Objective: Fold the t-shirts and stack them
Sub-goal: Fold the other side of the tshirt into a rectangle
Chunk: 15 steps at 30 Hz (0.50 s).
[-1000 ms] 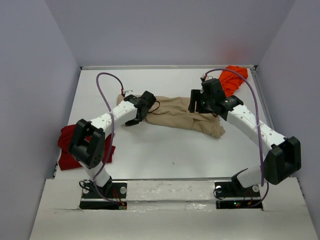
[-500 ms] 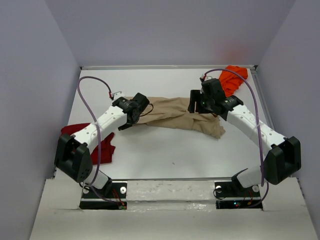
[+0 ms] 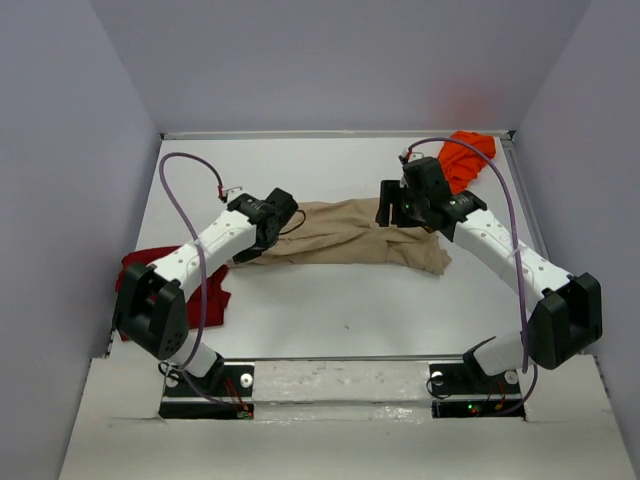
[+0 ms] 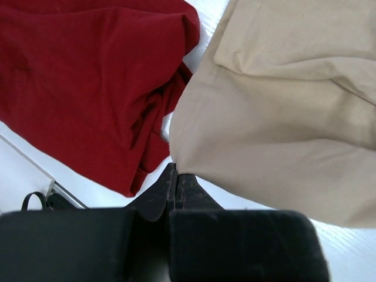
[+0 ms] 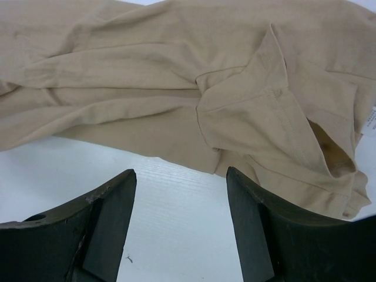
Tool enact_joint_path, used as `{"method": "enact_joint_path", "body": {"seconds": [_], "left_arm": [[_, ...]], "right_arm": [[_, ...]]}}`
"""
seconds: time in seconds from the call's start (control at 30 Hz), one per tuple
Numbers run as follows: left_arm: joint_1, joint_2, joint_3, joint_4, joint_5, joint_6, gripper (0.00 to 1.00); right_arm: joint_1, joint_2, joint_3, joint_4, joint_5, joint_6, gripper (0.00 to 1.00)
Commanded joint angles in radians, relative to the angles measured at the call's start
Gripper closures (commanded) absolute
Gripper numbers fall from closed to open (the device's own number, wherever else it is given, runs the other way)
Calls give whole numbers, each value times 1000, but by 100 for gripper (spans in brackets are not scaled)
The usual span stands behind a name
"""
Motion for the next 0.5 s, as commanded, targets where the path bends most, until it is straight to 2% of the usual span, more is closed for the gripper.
{"method": "enact_joint_path", "body": {"seconds": [0.0, 0.13, 0.2, 0.47], "left_arm": [[47, 100, 43, 104, 9, 123, 100], [113, 188, 55, 175, 9, 176, 100], [181, 237, 67, 214, 33, 226, 100], [308, 280, 84, 287, 60, 319, 100]], "right_arm": [[-2, -54, -15, 14, 7, -8, 32], [-2, -71, -25, 14, 16, -5, 32], [-2, -68, -26, 13, 16, -5, 32], [-2, -45, -15, 5, 16, -5, 32]]}}
